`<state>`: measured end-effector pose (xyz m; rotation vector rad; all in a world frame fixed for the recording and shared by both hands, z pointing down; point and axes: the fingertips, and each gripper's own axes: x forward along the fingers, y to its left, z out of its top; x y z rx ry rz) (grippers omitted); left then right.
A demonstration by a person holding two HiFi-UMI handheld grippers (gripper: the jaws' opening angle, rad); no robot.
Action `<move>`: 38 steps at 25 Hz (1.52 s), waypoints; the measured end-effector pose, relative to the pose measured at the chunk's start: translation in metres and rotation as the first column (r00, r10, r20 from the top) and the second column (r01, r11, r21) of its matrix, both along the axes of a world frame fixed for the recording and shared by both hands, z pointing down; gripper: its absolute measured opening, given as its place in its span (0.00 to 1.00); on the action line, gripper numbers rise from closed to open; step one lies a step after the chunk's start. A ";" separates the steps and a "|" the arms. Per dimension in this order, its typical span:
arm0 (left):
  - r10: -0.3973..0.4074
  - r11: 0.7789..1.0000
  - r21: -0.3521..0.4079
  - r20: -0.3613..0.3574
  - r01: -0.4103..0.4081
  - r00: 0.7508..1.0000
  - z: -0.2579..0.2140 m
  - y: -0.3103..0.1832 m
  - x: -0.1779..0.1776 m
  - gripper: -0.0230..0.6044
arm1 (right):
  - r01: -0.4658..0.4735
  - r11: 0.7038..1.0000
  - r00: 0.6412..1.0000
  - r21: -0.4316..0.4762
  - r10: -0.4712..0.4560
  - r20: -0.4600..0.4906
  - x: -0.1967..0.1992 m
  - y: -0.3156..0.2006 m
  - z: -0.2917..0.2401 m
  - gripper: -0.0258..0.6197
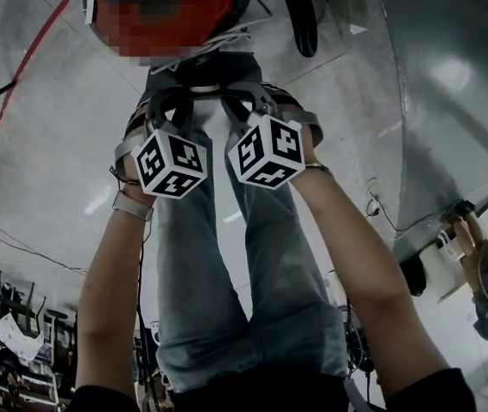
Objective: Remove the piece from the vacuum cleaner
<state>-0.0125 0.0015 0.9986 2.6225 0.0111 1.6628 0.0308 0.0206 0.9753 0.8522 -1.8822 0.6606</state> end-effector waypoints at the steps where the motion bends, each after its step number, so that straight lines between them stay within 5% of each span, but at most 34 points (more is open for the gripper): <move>1: 0.003 1.000 0.004 -0.002 -0.003 1.000 0.000 0.001 -0.001 0.14 | 0.000 1.000 1.000 0.004 0.000 -0.005 -0.001 0.001 0.000 0.13; 38: -0.008 1.000 0.001 0.011 0.008 1.000 0.007 0.020 -0.007 0.13 | 0.028 0.999 0.999 0.016 -0.027 -0.035 -0.007 0.021 0.005 0.13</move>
